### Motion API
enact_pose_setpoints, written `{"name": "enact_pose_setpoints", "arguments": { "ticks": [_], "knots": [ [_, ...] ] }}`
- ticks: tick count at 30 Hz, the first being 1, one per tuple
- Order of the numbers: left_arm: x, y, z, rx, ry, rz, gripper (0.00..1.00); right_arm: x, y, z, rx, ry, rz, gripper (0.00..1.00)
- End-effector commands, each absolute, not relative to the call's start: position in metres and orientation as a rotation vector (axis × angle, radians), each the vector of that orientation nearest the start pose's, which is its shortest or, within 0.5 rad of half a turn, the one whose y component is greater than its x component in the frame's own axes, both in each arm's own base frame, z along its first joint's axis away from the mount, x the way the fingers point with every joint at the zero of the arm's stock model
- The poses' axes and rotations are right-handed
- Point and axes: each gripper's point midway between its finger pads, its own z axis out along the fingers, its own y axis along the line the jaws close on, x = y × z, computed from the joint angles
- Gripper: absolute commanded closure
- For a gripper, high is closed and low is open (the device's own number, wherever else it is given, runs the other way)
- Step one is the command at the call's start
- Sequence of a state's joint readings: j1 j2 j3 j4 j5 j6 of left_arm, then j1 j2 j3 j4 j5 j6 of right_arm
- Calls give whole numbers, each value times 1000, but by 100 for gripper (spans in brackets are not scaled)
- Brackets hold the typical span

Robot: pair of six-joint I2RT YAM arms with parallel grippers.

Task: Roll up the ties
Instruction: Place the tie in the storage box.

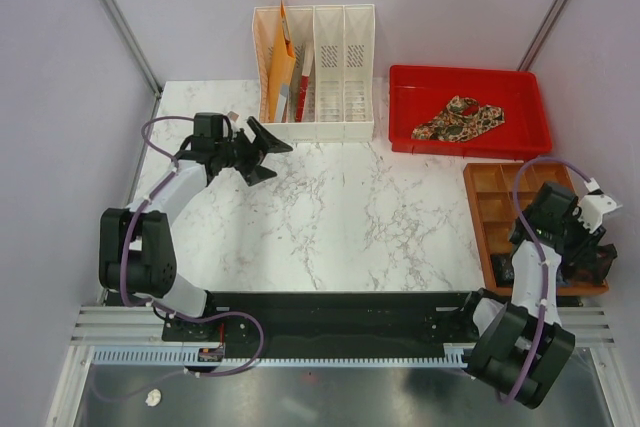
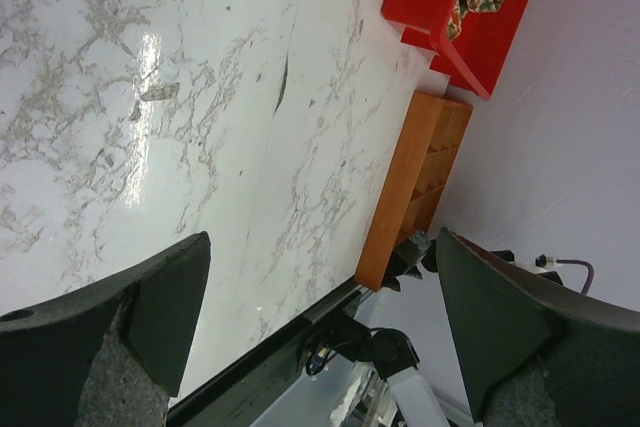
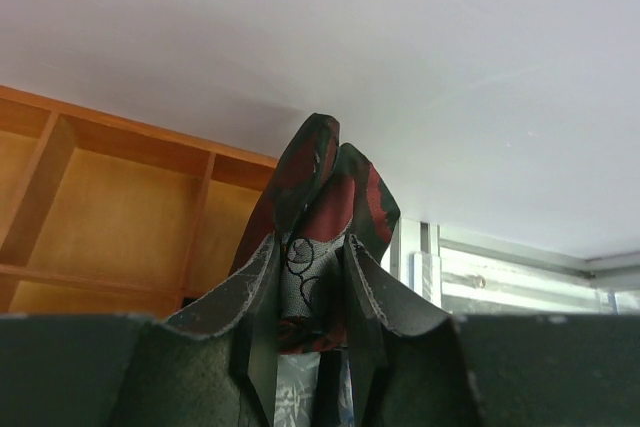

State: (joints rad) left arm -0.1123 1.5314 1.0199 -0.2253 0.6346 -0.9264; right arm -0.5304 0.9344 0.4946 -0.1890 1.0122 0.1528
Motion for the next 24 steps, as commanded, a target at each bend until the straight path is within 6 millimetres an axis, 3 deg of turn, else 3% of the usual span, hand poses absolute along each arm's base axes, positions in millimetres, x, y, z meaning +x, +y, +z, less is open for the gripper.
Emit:
{"name": "enact_pose_setpoints", "arguments": {
  "ticks": [1,5,8,15,18,24],
  "knots": [
    [376,-175,174,-624,2336,-1282,0,127,-255,144,1182,1749,-1359,100],
    [379,-176,176,-617,2327,-1286,0,136,-257,136,1056,1811,-1289,100],
    [379,-175,175,-615,2329,-1283,0,153,-257,151,1003,1722,-1199,100],
    [380,-175,170,-625,2341,-1285,0,175,-254,181,1120,1578,-1155,100],
    [382,-176,171,-622,2338,-1283,0,186,-252,182,1173,1539,-1141,100],
    [384,-175,167,-599,2363,-1268,0,228,-251,180,1176,1483,-1062,100]
  ]
}}
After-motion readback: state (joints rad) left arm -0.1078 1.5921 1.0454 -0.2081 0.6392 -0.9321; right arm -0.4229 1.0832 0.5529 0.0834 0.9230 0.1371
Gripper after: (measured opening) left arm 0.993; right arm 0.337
